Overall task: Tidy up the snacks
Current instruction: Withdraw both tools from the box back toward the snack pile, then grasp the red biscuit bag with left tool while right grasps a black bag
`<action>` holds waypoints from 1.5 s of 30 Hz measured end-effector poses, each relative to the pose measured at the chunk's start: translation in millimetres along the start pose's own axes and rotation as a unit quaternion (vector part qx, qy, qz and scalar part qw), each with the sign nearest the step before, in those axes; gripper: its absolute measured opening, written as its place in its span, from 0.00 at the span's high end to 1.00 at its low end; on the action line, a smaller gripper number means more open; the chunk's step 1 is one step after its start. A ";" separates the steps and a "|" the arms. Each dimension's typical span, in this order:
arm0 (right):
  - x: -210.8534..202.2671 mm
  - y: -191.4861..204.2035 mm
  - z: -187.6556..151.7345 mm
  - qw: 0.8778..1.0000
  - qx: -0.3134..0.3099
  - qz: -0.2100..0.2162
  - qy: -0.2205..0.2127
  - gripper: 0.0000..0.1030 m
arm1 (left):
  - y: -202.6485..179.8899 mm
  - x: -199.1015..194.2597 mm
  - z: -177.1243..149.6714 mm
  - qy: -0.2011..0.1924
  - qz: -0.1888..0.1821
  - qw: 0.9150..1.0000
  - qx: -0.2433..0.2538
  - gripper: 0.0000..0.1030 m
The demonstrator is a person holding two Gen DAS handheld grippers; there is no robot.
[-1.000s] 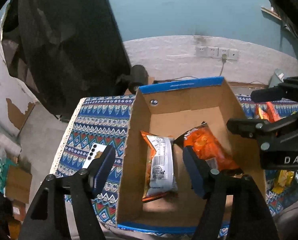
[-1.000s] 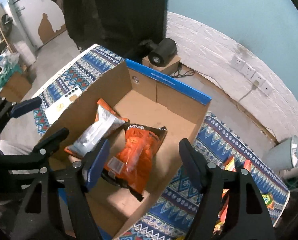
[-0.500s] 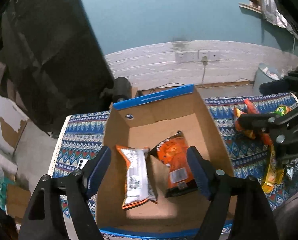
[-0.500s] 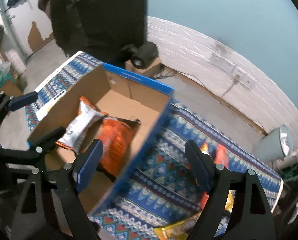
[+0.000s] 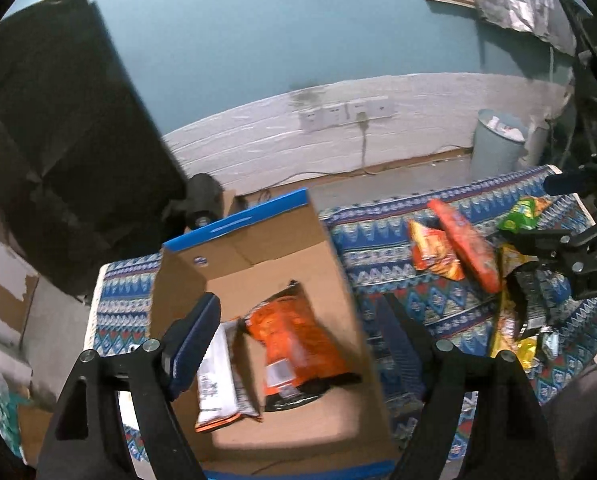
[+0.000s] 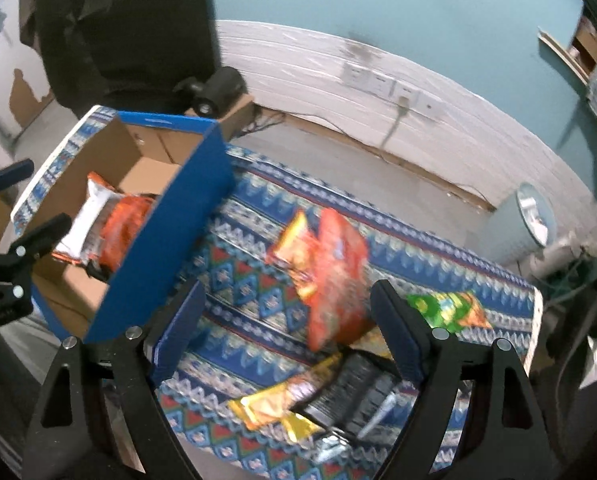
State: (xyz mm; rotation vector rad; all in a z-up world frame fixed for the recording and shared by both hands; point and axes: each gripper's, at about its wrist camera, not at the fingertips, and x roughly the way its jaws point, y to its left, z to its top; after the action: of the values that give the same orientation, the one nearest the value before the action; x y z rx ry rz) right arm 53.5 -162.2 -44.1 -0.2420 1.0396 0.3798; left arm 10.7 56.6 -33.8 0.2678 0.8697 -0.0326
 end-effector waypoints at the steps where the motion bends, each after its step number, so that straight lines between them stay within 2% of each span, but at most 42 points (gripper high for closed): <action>1: 0.2 -4.7 -3.8 1.000 0.003 -0.003 0.002 0.18 | -5.5 0.2 1.1 0.001 -0.004 1.000 0.005 0.21; 8: 11.2 -41.7 -37.4 0.999 0.036 -0.025 0.030 0.18 | -48.2 6.1 7.1 0.013 -0.020 0.999 0.047 0.20; 15: 30.9 -59.7 -61.6 0.996 0.055 -0.034 0.061 0.18 | -82.4 22.1 6.9 0.040 -0.044 0.996 0.069 0.20; 25: 66.1 -82.9 -90.6 0.989 0.104 -0.021 0.105 0.18 | -120.4 54.3 -5.9 0.084 -0.068 0.990 0.089 0.20; 32: 90.0 -92.7 -104.5 0.982 0.129 -0.008 0.135 0.18 | -134.2 77.4 -8.9 0.105 -0.070 0.987 0.096 0.20; 45: 111.1 -95.2 -108.2 0.982 0.126 0.006 0.141 0.18 | -144.2 102.6 -13.2 0.136 -0.057 0.984 0.102 0.20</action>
State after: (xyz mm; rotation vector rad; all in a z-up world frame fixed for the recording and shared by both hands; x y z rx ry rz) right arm 57.8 -267.7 -192.4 -0.0616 1.3554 0.2244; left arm 47.4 -71.2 -151.3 0.4209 1.1555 -0.1963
